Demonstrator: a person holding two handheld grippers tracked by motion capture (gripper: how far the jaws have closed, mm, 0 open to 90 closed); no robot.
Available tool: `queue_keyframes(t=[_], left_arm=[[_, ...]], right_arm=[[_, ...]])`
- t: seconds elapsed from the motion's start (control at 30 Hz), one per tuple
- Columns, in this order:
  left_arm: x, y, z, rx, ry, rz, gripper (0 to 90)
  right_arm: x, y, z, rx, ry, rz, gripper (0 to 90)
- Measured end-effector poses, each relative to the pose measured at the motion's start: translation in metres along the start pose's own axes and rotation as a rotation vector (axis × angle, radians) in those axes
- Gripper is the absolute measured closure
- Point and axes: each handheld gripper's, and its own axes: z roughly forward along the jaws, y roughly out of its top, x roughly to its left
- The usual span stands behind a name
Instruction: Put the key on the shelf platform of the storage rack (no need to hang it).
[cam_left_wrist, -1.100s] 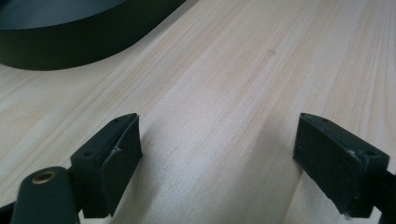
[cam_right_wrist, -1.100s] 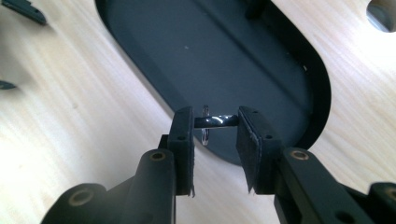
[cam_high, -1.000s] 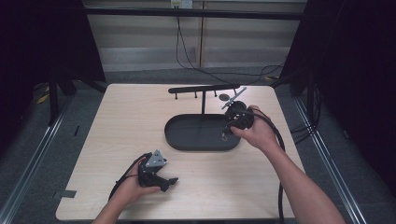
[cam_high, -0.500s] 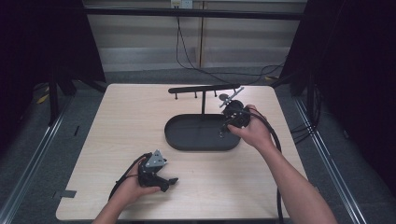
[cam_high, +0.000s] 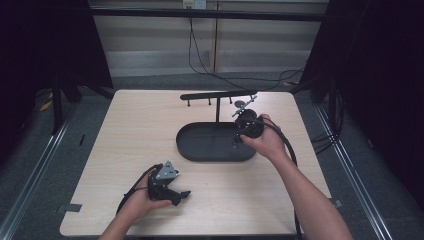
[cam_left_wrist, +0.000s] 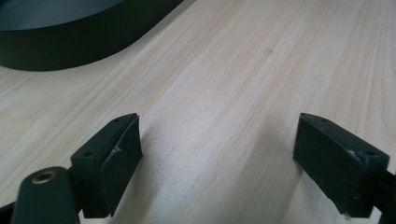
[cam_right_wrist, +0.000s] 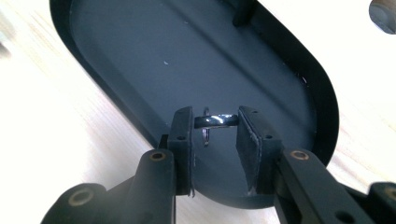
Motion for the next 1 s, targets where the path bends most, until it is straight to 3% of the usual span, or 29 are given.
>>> queue_keyframes(t=[0.6, 1.0], left_arm=[[0.000, 0.000, 0.000, 0.002, -0.001, -0.001, 14.8], [-0.001, 0.000, 0.000, -0.001, -0.002, -0.002, 14.8]], right_arm=[[-0.001, -0.002, 0.018, 0.025, -0.012, 0.016, 68.1], [-0.004, -0.009, 0.029, 0.010, -0.004, 0.038, 68.1]])
